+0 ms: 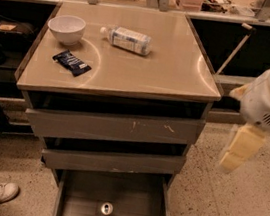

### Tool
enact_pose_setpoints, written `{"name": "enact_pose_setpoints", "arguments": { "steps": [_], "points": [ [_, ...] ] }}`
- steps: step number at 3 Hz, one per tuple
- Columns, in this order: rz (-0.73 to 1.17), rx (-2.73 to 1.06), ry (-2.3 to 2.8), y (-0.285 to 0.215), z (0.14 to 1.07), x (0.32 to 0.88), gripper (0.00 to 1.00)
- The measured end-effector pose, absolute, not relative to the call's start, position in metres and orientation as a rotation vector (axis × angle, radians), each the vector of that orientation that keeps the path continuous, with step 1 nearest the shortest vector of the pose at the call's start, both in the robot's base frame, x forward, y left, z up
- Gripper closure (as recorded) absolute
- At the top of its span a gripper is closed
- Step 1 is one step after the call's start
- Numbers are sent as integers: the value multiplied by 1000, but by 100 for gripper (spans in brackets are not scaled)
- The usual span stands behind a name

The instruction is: Pick redbull can from bottom drawer and place on counter

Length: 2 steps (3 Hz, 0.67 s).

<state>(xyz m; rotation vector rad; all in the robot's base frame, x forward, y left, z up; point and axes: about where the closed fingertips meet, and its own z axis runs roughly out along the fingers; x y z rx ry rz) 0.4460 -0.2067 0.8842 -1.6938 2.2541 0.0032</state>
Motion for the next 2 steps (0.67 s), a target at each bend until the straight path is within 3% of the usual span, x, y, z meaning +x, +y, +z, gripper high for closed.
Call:
{"name": "enact_pose_setpoints", "arguments": {
  "steps": [2],
  "points": [
    [207,-1791,2224,-151,702,459,0]
  ]
}}
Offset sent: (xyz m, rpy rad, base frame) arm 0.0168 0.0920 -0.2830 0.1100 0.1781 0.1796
